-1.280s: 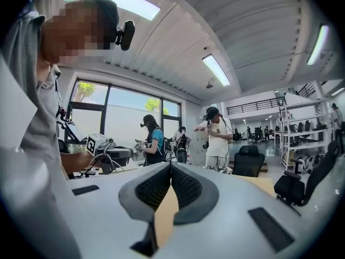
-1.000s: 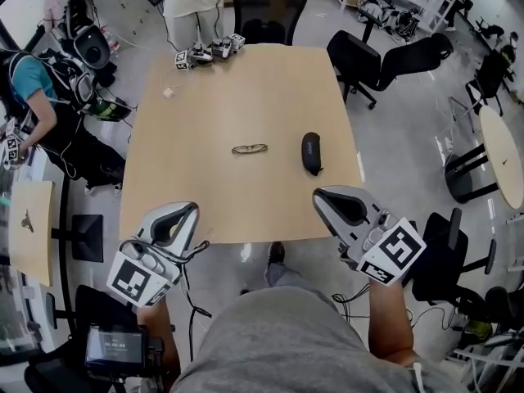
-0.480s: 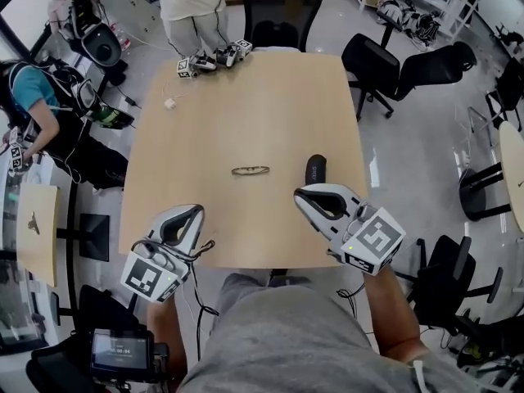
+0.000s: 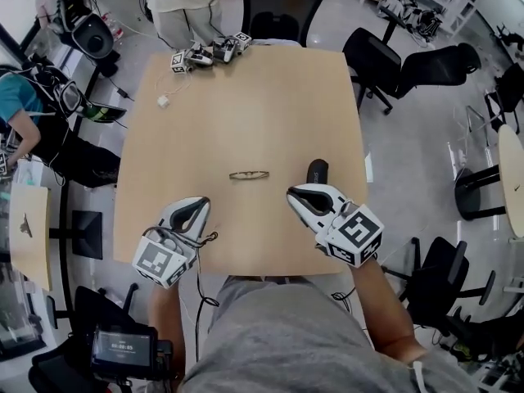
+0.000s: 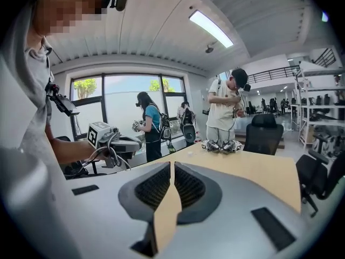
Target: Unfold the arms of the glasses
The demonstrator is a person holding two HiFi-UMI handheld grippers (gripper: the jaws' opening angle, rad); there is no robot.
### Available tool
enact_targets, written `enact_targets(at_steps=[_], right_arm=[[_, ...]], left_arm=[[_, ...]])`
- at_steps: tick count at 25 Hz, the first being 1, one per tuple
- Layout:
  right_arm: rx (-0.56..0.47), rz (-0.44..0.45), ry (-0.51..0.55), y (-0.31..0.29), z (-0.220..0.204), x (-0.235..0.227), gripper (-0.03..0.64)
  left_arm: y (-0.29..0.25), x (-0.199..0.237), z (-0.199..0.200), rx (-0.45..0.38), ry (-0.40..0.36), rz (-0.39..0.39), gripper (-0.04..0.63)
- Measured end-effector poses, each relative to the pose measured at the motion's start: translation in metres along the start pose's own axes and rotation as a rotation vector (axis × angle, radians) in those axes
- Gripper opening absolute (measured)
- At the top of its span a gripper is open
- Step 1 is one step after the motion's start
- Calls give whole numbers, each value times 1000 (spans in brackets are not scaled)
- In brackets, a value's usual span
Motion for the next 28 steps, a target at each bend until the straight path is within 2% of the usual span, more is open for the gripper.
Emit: enact_targets(at_steps=[6, 13, 14, 16, 18, 20, 23, 28], right_arm=[[124, -2, -4, -33, -22, -24, 9], [339, -1, 2, -98, -83, -55, 13], [369, 3, 2, -108, -92, -59, 19], [427, 10, -6, -126, -111, -68, 81], [476, 6, -1, -145, -128, -78, 94], [527, -10, 29, -164, -143, -87, 94], [617, -22, 84, -183, -163, -96, 92], [721, 17, 164, -196, -181, -99, 92]], left_arm=[[-41, 31, -37, 105, 41, -54, 6], [-85, 69, -106, 271, 77, -111, 8], [-92, 74, -115, 289, 75, -115, 8], [-105, 82, -132, 325, 70, -126, 8], [-119, 93, -152, 359, 63, -146, 9], [-132, 103, -170, 401, 55, -165, 11], [-144, 110, -188, 465, 44, -197, 65], [-150, 104, -206, 539, 15, -229, 71]])
Point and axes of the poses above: the fingertips, and each gripper's own axes: y backward along the fingers, x to its left, z out of its top, the point moved 9 cm from there along y, backward along the fingers, and after that the axes turned 4 degrees about y, right-handed, at the moved point
